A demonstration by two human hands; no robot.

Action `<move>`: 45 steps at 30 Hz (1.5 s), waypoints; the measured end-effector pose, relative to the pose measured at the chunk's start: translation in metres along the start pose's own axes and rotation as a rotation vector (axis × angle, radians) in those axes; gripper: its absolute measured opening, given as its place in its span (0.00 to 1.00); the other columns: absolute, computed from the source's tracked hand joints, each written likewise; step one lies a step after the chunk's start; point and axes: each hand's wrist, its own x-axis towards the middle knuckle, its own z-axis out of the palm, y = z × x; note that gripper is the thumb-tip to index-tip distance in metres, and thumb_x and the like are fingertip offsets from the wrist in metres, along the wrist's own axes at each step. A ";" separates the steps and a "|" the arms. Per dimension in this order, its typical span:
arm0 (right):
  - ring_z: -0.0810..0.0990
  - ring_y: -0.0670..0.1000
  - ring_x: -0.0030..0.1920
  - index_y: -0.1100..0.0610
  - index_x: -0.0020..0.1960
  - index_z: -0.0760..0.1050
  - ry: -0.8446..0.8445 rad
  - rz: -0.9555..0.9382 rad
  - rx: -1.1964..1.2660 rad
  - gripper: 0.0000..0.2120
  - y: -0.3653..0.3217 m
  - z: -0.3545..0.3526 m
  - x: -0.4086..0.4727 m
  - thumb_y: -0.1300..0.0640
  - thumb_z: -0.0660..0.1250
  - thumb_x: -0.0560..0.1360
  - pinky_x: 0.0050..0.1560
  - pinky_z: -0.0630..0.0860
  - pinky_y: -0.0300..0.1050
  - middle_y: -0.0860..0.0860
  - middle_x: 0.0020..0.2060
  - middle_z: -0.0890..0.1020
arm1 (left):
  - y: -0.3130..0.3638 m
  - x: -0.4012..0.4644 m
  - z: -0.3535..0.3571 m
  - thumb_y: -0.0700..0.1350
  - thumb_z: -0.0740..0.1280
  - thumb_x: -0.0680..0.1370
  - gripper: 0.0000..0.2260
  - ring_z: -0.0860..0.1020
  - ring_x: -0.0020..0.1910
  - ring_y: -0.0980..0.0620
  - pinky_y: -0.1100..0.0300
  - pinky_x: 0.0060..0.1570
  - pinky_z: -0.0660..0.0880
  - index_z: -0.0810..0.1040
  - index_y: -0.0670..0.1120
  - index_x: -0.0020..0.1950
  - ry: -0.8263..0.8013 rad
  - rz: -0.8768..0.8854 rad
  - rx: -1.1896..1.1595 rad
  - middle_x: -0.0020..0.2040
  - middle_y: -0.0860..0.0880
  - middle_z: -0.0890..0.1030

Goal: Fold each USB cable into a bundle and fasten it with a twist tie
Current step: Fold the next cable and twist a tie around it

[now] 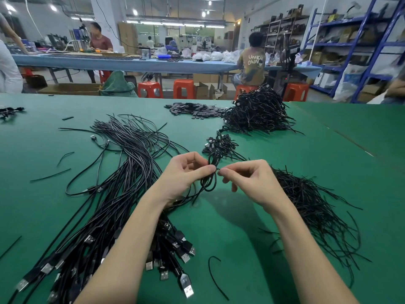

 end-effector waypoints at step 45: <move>0.79 0.50 0.43 0.44 0.51 0.80 0.167 0.227 -0.447 0.07 0.042 0.053 -0.006 0.46 0.65 0.78 0.43 0.72 0.44 0.43 0.37 0.81 | -0.028 0.046 0.016 0.44 0.66 0.80 0.07 0.82 0.40 0.55 0.64 0.40 0.78 0.83 0.45 0.47 0.269 -0.211 0.207 0.46 0.49 0.86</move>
